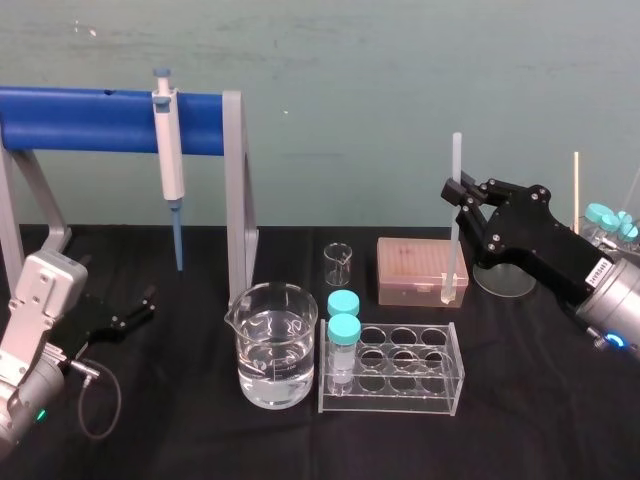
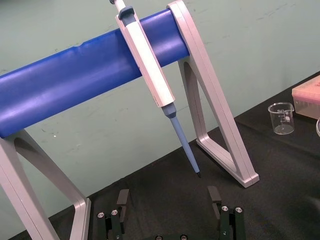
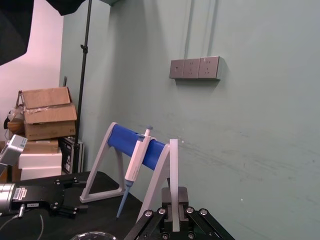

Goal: Pick up the stirring rod with one hand, then place it down.

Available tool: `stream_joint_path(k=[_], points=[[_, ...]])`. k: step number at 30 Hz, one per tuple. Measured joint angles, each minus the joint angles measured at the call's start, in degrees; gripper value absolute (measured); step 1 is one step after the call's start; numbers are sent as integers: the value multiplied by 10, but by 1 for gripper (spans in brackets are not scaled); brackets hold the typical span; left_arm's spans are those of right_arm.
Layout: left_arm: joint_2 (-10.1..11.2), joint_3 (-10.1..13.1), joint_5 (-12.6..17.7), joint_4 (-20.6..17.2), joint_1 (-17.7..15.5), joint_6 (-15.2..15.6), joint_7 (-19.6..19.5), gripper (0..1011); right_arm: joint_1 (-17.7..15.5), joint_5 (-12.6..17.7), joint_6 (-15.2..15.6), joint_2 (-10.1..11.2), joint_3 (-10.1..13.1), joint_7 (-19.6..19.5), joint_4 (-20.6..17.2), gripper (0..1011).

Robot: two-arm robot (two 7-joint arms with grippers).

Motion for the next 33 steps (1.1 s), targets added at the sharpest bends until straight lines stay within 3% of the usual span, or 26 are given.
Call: stream_joint_path(k=[33], points=[[0, 0, 0, 0, 0, 0, 0, 1000, 6, -1, 1, -3, -3, 0, 9, 67]])
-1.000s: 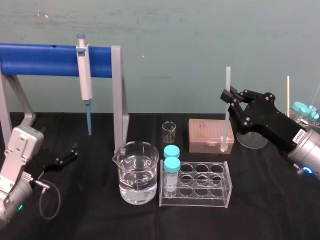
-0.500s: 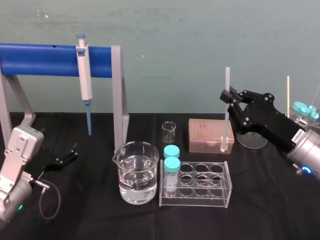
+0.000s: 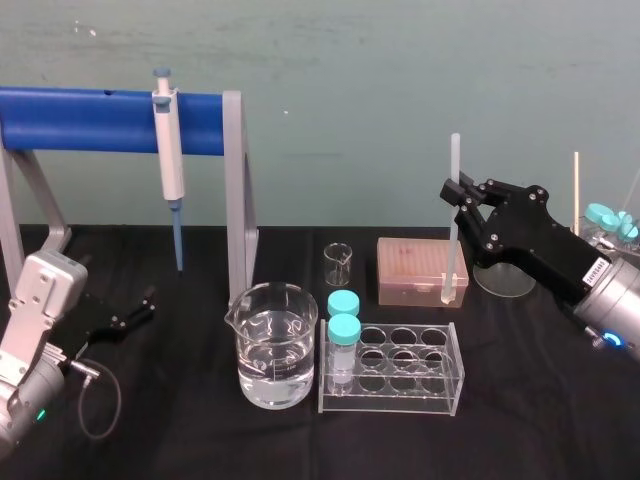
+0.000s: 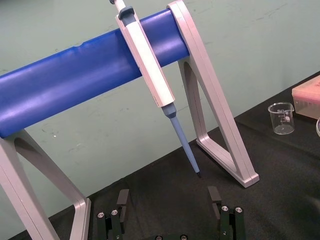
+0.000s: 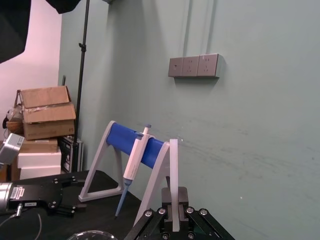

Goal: Pick up the stirring rod with one hand, then place it down.

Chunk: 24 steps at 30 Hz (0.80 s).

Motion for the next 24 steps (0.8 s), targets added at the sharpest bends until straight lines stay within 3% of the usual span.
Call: stream_joint_path(k=[18, 24], points=[[0, 0, 0, 0, 0, 0, 0, 1000, -6, 1, -2, 1, 3, 0, -4, 67], [0, 0, 0, 0, 0, 0, 0, 1000, -7, 23, -23, 2, 0, 37, 19, 67]])
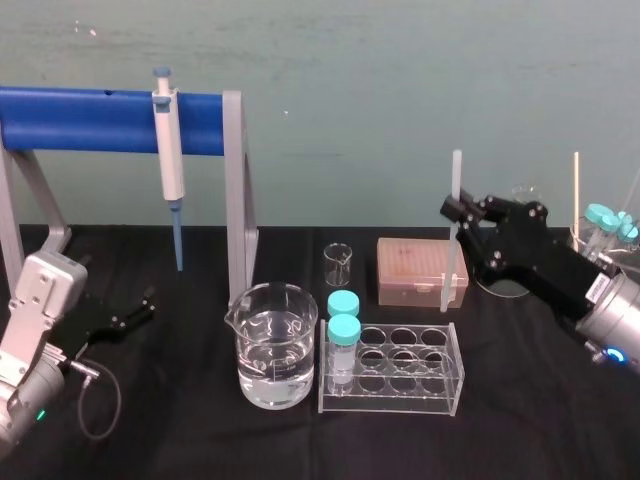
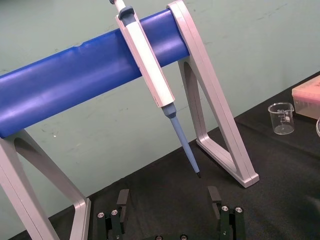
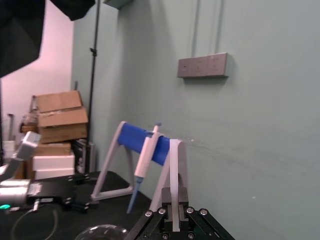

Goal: Pick up the stirring rod with one hand, then place it down.

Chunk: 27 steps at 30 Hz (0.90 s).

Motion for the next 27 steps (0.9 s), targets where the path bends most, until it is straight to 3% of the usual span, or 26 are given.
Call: stream_joint_path(k=[9, 27], points=[[0, 0, 0, 0, 0, 0, 0, 1000, -4, 28, -23, -1, -10, 40, 41, 68], [0, 0, 0, 0, 0, 0, 0, 1000, 9, 26, -27, -18, -31, 44, 107, 67]])
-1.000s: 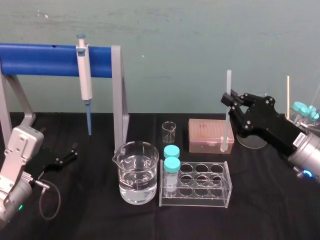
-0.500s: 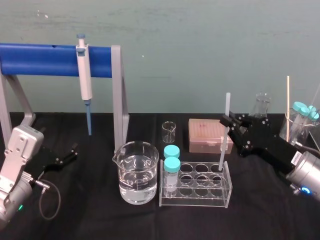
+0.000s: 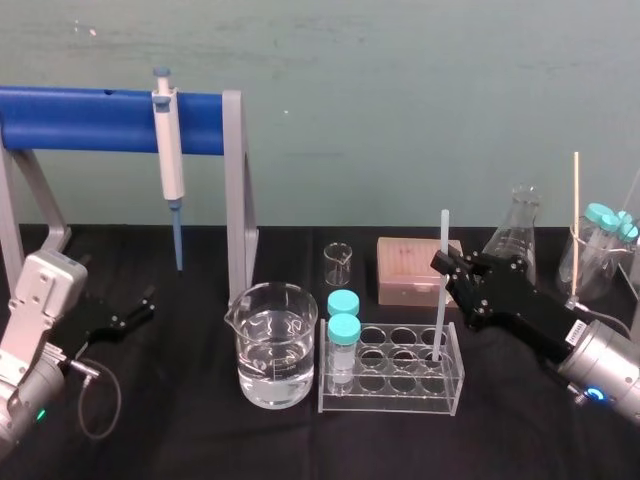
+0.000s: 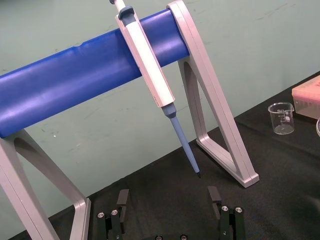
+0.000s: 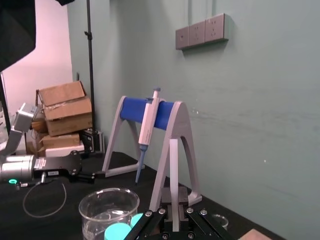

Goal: Pick up the stirring rod with one hand, then place it down.

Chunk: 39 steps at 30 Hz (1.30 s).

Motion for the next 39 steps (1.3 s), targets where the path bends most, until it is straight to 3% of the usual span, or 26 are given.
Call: stream_joint_path(k=[14, 39], points=[[0, 0, 0, 0, 0, 0, 0, 1000, 0, -5, 18, -11, -10, -9, 28, 67], [0, 0, 0, 0, 0, 0, 0, 1000, -5, -24, 26, -14, -19, -23, 40, 67]])
